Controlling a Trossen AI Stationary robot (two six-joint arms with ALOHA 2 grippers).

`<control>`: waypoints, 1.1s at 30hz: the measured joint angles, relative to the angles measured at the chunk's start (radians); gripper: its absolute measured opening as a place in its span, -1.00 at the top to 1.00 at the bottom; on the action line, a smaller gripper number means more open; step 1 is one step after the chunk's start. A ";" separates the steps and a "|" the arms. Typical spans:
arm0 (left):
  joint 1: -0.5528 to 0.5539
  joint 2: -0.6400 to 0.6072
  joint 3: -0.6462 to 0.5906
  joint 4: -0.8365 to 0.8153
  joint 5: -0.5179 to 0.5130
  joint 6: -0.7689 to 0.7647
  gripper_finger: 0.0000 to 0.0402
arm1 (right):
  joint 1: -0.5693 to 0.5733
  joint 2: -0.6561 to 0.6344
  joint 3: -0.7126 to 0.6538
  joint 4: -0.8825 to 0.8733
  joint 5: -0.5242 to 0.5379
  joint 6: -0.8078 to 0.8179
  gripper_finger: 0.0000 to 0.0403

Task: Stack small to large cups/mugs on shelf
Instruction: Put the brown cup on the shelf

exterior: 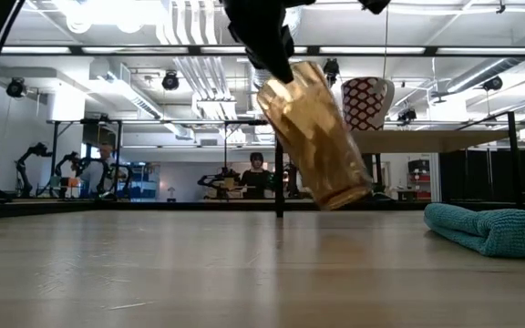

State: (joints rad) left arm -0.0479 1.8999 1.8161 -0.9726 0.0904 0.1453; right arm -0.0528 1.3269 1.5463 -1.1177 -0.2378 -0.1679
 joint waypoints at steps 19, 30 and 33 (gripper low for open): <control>0.000 0.044 0.016 -0.060 -0.024 -0.034 1.00 | 0.000 -0.063 0.000 -0.005 0.014 0.037 0.15; 0.002 0.053 0.036 -0.060 -0.020 -0.072 1.00 | 0.000 -0.062 0.000 -0.011 0.014 0.036 0.15; 0.003 0.053 0.052 -0.063 -0.018 -0.084 0.94 | 0.000 -0.062 0.000 -0.011 0.014 0.036 0.15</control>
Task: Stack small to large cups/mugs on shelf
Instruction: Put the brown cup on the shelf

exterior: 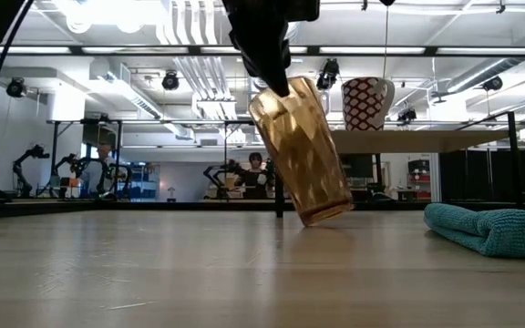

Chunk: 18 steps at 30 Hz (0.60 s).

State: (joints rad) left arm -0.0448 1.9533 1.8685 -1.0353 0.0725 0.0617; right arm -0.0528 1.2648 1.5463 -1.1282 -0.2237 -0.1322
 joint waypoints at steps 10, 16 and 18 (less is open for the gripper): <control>0.000 -0.002 -0.011 0.017 -0.006 -0.004 0.67 | 0.000 0.000 0.000 0.000 0.000 0.014 0.15; -0.002 -0.003 -0.010 0.079 -0.007 -0.004 0.66 | 0.002 0.000 0.000 0.000 -0.001 0.017 0.15; -0.002 -0.003 -0.008 0.087 -0.007 -0.004 0.66 | 0.002 0.000 0.000 0.000 -0.002 0.017 0.15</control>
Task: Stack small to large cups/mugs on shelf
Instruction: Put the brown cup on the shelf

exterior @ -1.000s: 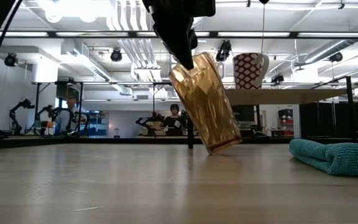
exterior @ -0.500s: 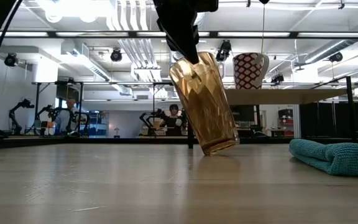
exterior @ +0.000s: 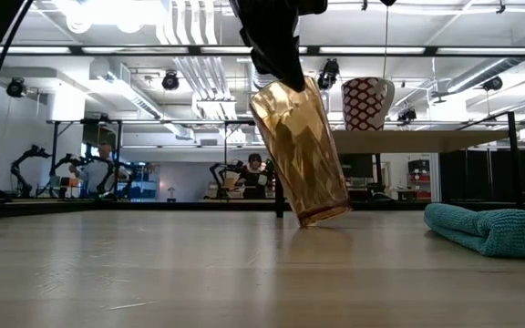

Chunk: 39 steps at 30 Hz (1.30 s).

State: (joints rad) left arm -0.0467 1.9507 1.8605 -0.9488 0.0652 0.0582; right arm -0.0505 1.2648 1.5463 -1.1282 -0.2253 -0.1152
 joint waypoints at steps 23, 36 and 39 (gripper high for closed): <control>-0.001 -0.001 -0.002 0.100 0.012 0.000 0.66 | 0.001 0.000 -0.002 0.002 -0.001 -0.004 0.15; -0.001 -0.001 -0.004 0.093 0.013 -0.001 0.66 | 0.063 0.047 -0.118 0.031 -0.018 -0.115 0.15; -0.001 -0.001 -0.005 0.094 0.013 -0.001 0.66 | 0.072 0.072 -0.134 0.068 -0.018 -0.165 0.15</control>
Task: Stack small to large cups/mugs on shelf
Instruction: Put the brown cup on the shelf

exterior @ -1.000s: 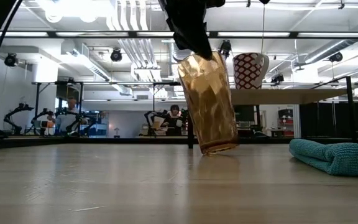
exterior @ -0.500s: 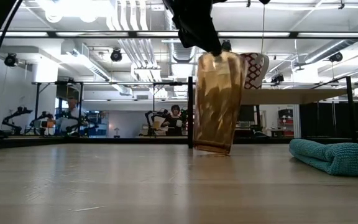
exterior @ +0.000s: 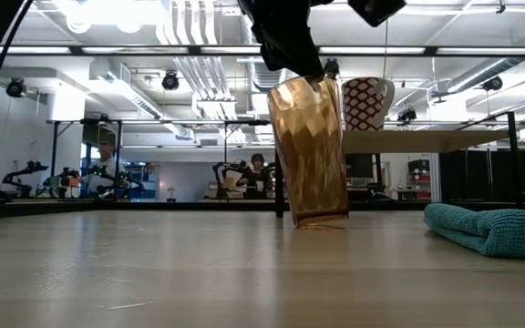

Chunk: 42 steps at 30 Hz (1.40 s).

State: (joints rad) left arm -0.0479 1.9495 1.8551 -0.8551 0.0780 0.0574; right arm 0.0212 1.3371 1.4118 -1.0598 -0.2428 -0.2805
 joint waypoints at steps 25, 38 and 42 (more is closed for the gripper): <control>-0.006 -0.014 0.047 -0.115 0.018 -0.052 0.66 | -0.002 0.081 -0.045 0.024 0.045 -0.160 0.15; -0.006 -0.139 0.130 -0.481 -0.128 -0.209 0.66 | -0.002 0.020 -0.043 0.130 0.090 -0.180 0.15; -0.006 -0.193 0.130 -0.525 -0.223 -0.243 0.66 | -0.002 0.045 -0.043 0.138 0.089 -0.283 0.15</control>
State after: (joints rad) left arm -0.0536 1.7561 1.9850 -1.3797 -0.1454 -0.1856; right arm 0.0196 1.3826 1.3685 -0.9221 -0.1535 -0.5636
